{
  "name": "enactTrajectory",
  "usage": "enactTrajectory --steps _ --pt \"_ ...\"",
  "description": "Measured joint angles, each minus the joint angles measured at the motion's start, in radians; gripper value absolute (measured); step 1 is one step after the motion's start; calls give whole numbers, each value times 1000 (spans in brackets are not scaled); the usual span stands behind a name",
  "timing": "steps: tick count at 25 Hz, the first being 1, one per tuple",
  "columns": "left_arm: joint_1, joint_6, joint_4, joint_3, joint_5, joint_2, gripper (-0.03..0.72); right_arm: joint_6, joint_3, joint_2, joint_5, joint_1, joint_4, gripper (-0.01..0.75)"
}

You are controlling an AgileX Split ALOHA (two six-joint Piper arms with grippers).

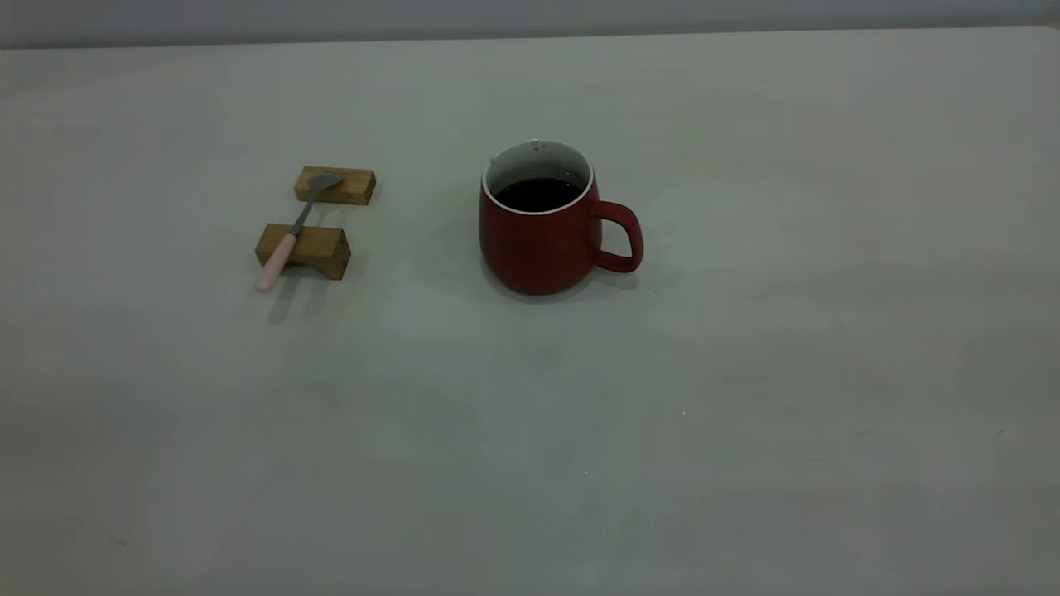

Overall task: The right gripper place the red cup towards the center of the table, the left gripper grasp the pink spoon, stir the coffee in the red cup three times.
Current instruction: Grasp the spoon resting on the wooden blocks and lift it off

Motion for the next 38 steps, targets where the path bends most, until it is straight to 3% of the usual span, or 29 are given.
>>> enactTrajectory --steps 12,15,21,28,38 --pt "0 -1 0 0 0 0 505 0 0 -1 0 0 0 584" --pt "0 -2 0 -25 -20 37 535 -1 0 -1 0 0 0 584" --pt "0 -2 0 -143 -141 381 664 -1 0 -1 2 0 0 584" --pt "0 -2 -70 -248 -341 890 668 0 0 -1 2 0 0 584" --pt "-36 -6 -108 -409 -441 1453 668 0 0 -1 2 0 0 584"
